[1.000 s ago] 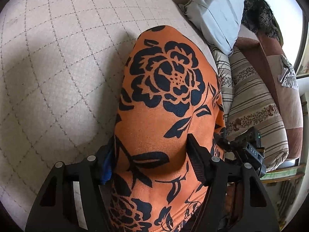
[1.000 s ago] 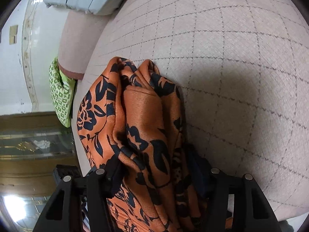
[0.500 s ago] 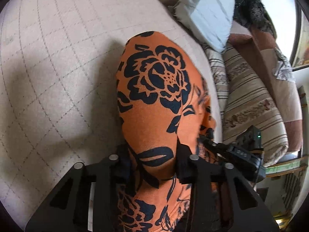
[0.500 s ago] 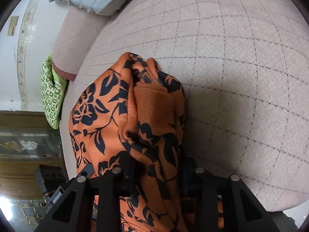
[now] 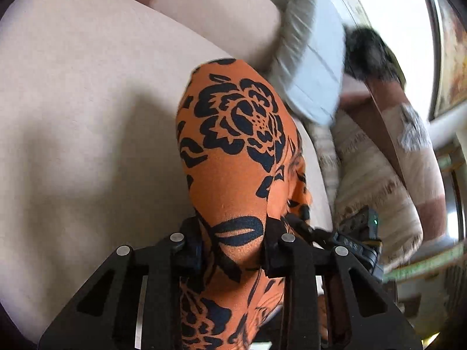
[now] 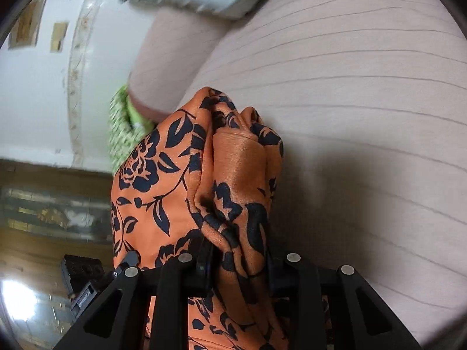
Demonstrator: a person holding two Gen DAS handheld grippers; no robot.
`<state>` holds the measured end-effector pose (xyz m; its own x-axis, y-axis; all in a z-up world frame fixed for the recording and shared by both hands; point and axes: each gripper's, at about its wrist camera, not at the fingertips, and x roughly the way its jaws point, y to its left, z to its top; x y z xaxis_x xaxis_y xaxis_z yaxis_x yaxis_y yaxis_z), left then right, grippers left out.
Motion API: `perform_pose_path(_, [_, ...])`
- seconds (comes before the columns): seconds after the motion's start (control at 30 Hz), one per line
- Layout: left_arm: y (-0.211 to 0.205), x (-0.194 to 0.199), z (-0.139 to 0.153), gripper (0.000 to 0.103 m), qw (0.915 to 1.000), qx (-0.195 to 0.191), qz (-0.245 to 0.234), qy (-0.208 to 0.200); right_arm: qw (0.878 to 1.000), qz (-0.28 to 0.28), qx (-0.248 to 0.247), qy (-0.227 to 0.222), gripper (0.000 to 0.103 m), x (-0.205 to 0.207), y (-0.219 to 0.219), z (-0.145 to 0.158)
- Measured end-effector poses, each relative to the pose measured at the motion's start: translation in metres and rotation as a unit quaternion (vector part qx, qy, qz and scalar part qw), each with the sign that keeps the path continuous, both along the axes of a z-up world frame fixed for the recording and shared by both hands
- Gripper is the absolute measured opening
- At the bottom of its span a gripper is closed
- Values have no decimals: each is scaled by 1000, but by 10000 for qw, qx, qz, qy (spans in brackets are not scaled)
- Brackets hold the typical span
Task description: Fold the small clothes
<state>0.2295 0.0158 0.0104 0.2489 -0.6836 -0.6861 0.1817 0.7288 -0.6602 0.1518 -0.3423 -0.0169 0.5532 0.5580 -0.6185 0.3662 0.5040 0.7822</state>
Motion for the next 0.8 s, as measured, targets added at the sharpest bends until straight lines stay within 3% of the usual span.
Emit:
perform_pose_path(0.07, [13, 4, -12, 27, 9998, -8, 185, 43, 9997, 246, 35, -38, 25, 17, 18, -1])
perform_pose_path(0.17, [24, 14, -42, 27, 9985, -20, 350, 410, 9972, 656, -308, -184, 26, 36, 33, -6])
perform_pose_path(0.27, [27, 20, -68, 33, 9967, 258, 471, 616, 9974, 709, -83, -8, 28, 49, 35, -37])
perform_pose_path(0.4, [33, 16, -62, 42, 9964, 412, 463, 573, 9946, 1033, 36, -31, 33, 56, 35, -46])
perform_pose_path(0.5, [34, -5, -35, 45, 9947, 853, 476, 331, 9942, 1039, -239, -136, 33, 39, 21, -21])
perform_pose_path(0.57, [38, -28, -25, 58, 9943, 962, 425, 159, 9933, 1018, -406, -361, 34, 14, 20, -2])
perform_pose_path(0.63, [43, -50, -31, 62, 9949, 840, 447, 323, 9938, 945, -400, -435, 56, -11, 23, 4])
perform_pose_path(0.7, [49, -62, -40, 62, 9941, 807, 543, 478, 9941, 971, -339, -356, 56, -25, 33, -4])
perform_pose_path(0.77, [49, -69, -49, 62, 9918, 880, 704, 608, 9904, 1195, -688, -116, 55, -27, 47, -14])
perform_pose_path(0.8, [49, -71, -56, 62, 9907, 940, 709, 683, 9888, 1251, -809, -83, 43, -30, 46, -17])
